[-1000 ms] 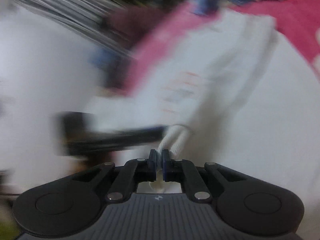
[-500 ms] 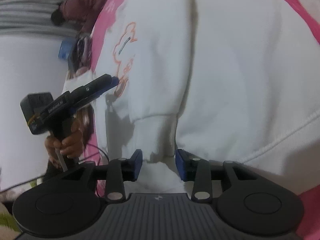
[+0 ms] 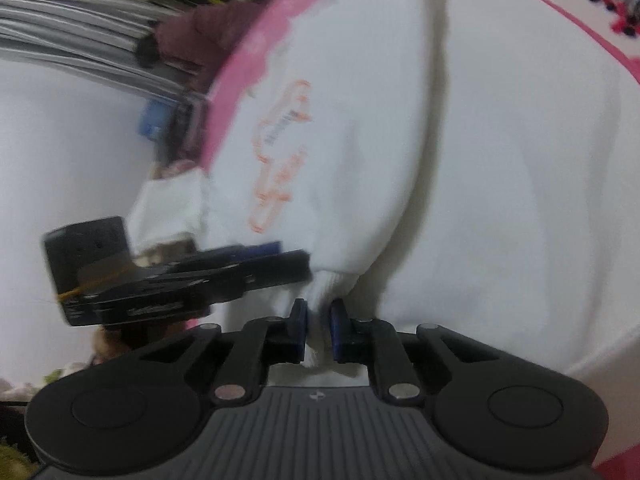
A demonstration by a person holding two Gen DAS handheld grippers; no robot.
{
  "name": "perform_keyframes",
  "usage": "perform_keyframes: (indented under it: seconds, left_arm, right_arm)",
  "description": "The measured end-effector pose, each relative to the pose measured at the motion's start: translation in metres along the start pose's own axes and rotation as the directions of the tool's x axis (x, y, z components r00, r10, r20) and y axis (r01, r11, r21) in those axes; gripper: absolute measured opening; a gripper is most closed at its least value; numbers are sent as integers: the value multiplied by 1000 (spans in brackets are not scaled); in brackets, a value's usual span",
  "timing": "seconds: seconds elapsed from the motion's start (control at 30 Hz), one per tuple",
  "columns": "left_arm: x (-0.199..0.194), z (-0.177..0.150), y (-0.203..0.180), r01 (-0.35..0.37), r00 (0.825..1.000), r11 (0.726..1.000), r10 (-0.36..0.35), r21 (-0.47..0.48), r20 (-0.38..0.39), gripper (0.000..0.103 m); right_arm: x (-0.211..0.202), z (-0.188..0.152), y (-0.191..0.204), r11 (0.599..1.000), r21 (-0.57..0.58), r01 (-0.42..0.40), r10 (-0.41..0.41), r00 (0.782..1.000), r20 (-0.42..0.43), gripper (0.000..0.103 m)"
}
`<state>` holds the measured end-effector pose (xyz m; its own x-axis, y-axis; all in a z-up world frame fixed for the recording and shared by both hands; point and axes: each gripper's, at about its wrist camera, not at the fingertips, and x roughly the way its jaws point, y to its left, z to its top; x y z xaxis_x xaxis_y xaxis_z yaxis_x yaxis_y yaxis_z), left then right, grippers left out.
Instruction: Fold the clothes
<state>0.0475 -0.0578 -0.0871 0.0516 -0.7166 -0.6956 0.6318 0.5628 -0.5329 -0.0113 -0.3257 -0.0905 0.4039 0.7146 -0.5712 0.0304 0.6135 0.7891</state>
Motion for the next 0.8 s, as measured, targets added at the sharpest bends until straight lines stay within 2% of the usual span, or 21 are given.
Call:
perform_keyframes:
  seconds: [0.1,0.17,0.23,0.3,0.37,0.4,0.53,0.6,0.67,0.8]
  left_arm:
    - [-1,2,0,24,1000,1000,-24,-13,-6,24]
    - [8,-1,0,9,999,1000,-10,-10,-47,24]
    - [14,-4,2,25,996,1000,-27,-17,-88,25]
    - [16,-6,5,52,992,998,-54,-24,-116,41]
    - [14,-4,7,73,989,997,-75,-27,-124,42]
    - [12,-2,9,78,990,997,-80,-29,-119,43]
    - [-3,13,19,90,994,995,-92,-34,-55,46]
    - [-9,28,24,92,996,995,-93,-37,-2,52]
    - [-12,45,28,82,996,996,-81,-38,42,53]
    - [2,72,37,2,995,998,4,-59,95,53]
  right_arm:
    - [-2,2,-4,1000,0,-12,12,1000,-14,14]
    - [0,2,-10,999,11,37,-36,999,-37,16]
    - [0,2,-17,996,31,82,-80,995,-63,19]
    - [-3,4,-20,996,49,70,-67,995,-72,22]
    - [-10,8,-18,998,30,53,-51,997,-64,29]
    - [-14,12,-16,999,18,41,-40,997,-59,35]
    - [-41,39,-10,999,-23,23,-22,999,42,41]
    - [-49,56,-13,999,-2,40,-39,994,101,41]
    - [-50,74,-16,997,19,69,-71,987,146,41]
    - [-40,114,-28,990,90,108,-126,967,221,41]
